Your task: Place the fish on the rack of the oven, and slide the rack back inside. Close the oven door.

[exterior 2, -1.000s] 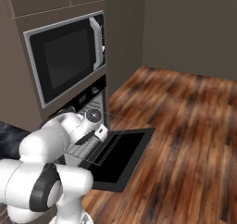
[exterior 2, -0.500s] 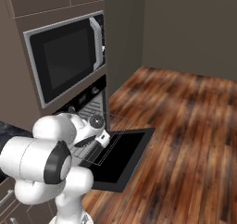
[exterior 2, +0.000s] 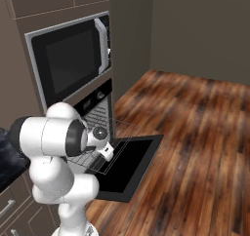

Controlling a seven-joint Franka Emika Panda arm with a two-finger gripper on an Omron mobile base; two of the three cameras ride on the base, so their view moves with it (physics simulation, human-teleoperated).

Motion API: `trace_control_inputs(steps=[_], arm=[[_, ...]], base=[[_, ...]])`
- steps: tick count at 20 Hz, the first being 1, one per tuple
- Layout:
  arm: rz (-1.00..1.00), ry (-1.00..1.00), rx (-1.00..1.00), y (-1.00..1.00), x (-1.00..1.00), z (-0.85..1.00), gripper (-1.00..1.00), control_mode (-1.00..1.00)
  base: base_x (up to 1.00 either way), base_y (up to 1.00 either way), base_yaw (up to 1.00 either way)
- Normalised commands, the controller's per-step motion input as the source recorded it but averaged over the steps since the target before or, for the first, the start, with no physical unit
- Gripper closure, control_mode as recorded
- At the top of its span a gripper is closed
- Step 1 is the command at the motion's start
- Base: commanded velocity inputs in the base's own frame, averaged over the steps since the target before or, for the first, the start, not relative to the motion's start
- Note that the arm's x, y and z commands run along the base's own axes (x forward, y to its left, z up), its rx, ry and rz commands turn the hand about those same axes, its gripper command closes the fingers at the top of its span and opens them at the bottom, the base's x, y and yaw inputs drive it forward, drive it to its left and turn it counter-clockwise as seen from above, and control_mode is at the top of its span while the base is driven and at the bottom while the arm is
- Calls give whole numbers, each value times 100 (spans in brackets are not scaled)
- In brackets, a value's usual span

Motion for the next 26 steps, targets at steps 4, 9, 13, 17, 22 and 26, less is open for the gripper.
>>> trace_control_inputs(steps=[4, 9, 13, 17, 22, 26], arm=[[-2, -4, 0, 1, -9, -45, 100, -100], [-1, -6, 0, 3, -3, -44, 100, -100], [-2, -8, 0, 11, 0, -22, 100, -100], [-5, -7, 0, 10, 0, 0, 100, -100], [-7, -2, 0, 1, 4, 0, 100, -100], [-9, 0, 0, 0, 25, 0, 100, -100]], base=[[0, 0, 0], [0, 0, 0], [0, 0, 0], [0, 0, 0], [0, 0, 0], [0, 0, 0]])
